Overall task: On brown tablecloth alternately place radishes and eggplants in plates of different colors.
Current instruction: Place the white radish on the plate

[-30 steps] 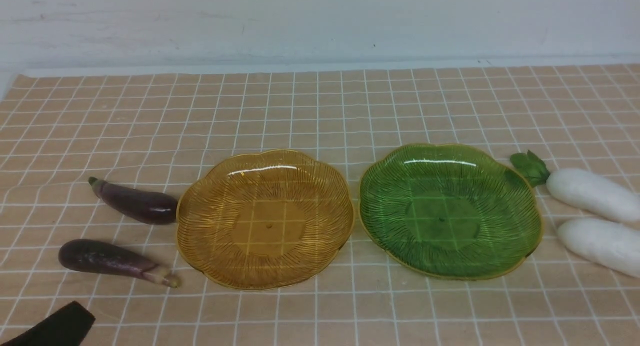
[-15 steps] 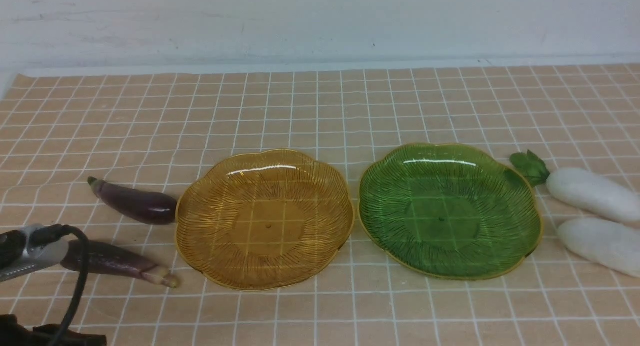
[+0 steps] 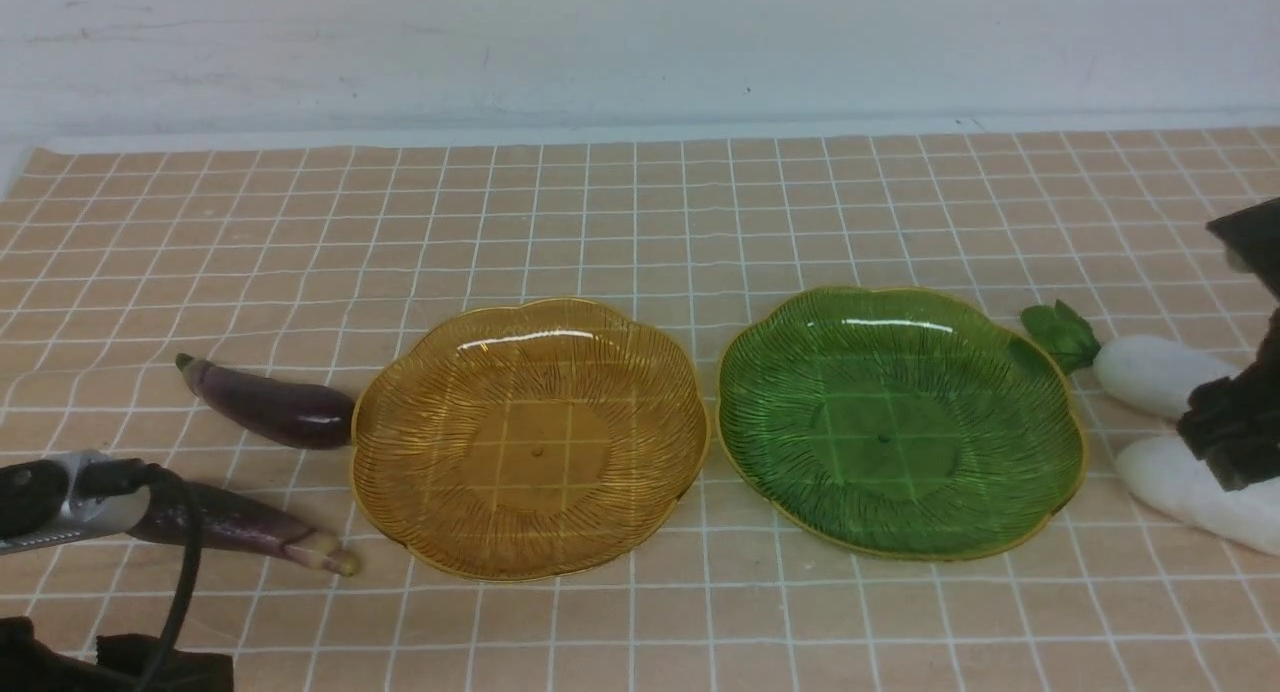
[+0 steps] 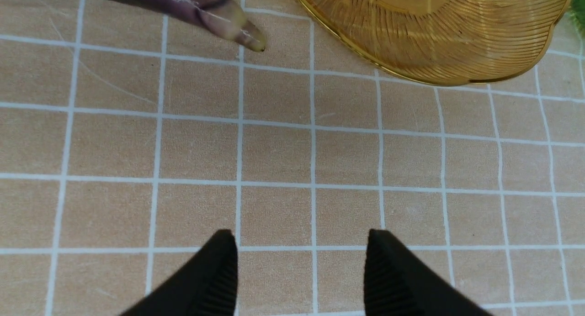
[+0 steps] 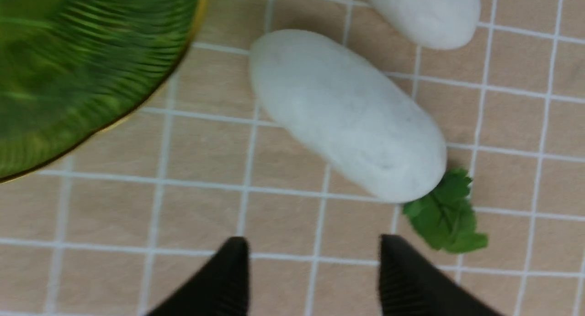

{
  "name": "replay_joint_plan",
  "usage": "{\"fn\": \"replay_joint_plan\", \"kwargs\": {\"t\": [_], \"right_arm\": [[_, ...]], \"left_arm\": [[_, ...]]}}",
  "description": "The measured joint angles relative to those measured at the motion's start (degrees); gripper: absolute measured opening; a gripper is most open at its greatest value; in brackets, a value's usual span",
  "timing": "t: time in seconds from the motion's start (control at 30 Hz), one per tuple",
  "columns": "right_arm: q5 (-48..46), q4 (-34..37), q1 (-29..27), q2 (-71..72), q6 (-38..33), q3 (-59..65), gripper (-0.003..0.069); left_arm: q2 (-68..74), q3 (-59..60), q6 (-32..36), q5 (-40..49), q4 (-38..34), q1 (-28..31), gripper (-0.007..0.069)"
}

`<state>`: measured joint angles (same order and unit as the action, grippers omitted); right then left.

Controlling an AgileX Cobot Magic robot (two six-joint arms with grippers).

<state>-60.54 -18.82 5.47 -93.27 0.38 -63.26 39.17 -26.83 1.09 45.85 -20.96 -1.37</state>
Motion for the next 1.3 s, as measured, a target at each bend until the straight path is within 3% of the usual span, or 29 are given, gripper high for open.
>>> {"fn": "replay_joint_plan", "kwargs": {"t": [0.2,0.5,0.6,0.83,1.0,1.03,1.07,1.13,1.2,1.3], "right_arm": [[0.1,-4.0,0.0,-8.2,-4.0,-2.2,0.0617],[1.5,-10.0,0.0,-15.3,-4.7,-2.7,0.0563],[0.7,-8.8,0.0,-16.1,-5.1,-2.9,0.0480],[-7.8,-4.8,0.0,-15.8,-5.7,-9.5,0.0480],[-8.5,4.9,0.0,-10.6,-5.6,-18.7,0.0480],[-8.9,12.2,0.0,-8.2,-5.7,-21.2,0.0480],[-9.0,13.2,0.0,-8.0,-5.8,-21.4,0.0480],[-9.4,24.9,0.3,-6.3,-8.0,-22.8,0.0480],[-8.7,31.1,1.4,-6.9,-10.0,-22.8,0.0480],[-6.4,32.8,3.4,-9.0,-10.9,-22.8,0.0480]], "left_arm": [[0.0,0.0,0.0,-0.3,0.0,0.0,0.0389],[0.0,0.0,0.0,-0.7,0.0,0.0,0.0388],[0.0,0.0,0.1,-0.8,0.0,0.0,0.0388],[0.0,0.0,0.1,-0.8,0.0,0.0,0.0388],[0.0,0.0,0.1,-0.9,0.0,0.0,0.0388],[0.0,0.0,0.1,-0.9,0.0,0.0,0.0388],[0.0,0.0,0.1,-0.9,0.0,0.0,0.0388],[0.0,0.0,0.1,-0.9,0.0,0.0,0.0388],[0.0,0.0,0.1,-0.9,0.0,0.0,0.0388],[0.0,0.0,0.1,-0.9,0.0,0.0,0.0388]]}}
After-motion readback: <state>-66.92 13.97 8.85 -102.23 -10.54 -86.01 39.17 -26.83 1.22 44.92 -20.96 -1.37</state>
